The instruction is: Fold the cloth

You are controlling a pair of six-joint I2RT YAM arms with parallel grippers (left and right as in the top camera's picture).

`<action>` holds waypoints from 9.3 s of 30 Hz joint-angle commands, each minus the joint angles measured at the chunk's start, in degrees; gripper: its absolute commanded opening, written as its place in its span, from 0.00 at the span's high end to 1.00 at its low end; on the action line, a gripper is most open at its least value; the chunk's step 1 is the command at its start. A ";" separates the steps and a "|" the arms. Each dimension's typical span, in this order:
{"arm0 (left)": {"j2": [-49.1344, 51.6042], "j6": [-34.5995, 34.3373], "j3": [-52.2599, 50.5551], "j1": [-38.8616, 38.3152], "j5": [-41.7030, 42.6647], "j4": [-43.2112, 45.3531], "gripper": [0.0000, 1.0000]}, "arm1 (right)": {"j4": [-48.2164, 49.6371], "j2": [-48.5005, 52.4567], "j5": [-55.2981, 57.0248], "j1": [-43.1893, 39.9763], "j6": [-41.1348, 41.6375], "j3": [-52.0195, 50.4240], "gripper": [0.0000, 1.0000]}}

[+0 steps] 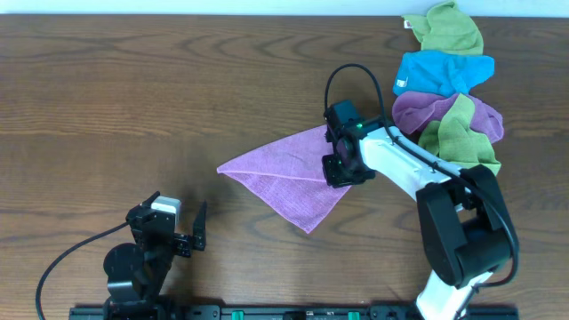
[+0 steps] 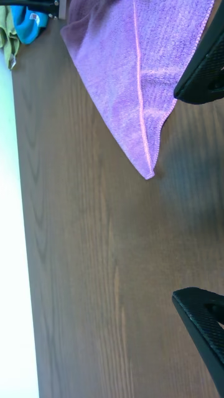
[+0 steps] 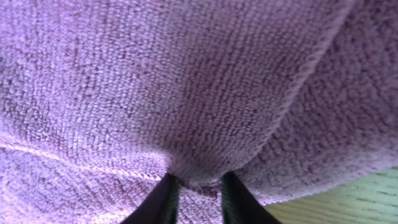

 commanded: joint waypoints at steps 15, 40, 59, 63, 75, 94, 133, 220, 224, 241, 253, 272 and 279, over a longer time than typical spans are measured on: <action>-0.33 0.96 -1.29 -0.28 -0.17 0.00 0.05 | -0.28 0.39 0.44 0.11 0.11 -0.17 0.69; -0.33 0.96 -1.29 -0.28 -0.20 0.00 0.05 | -3.34 0.39 0.44 0.11 0.13 4.07 0.97; -0.33 0.96 -1.29 -0.28 -0.20 0.00 0.05 | -4.44 0.39 0.42 0.74 0.74 15.32 0.99; -0.33 0.96 -1.29 -0.28 -0.20 0.00 0.05 | 0.90 0.39 0.42 1.03 0.74 18.84 0.98; -0.33 0.96 -1.29 -0.28 -0.20 0.00 0.05 | 27.43 1.66 7.52 0.98 2.36 18.91 0.03; -0.33 0.96 -1.29 -0.28 -0.20 0.00 0.05 | 2.23 -12.61 -1.86 1.95 -2.05 18.95 0.12; 7.43 -27.23 -1.33 -0.31 28.63 25.53 0.05 | -45.22 -59.60 9.88 24.96 18.67 18.93 0.06; 113.00 -27.04 57.09 -28.41 -34.64 -12.74 0.94 | -39.89 -59.56 33.77 24.96 22.99 18.36 0.98; 113.00 -32.50 57.09 -28.04 -34.51 -18.60 0.94 | -39.87 -59.45 35.78 24.96 22.99 18.27 0.98; 113.00 -45.79 56.83 -32.13 -16.50 -34.34 0.94 | -21.00 -49.70 32.24 12.66 12.66 5.40 0.99; 113.00 -46.88 56.41 -32.04 -18.16 -33.99 0.94 | 3.72 -23.61 -9.07 -10.67 -1.46 2.29 0.98; 113.00 -48.81 56.41 -32.06 -15.91 -32.52 0.94 | 8.59 -1.75 -7.04 -9.53 -1.42 2.34 0.99; 113.00 -48.78 56.41 -32.06 -14.69 -32.15 0.94 | 11.43 2.99 -7.08 -9.53 -1.44 2.34 0.99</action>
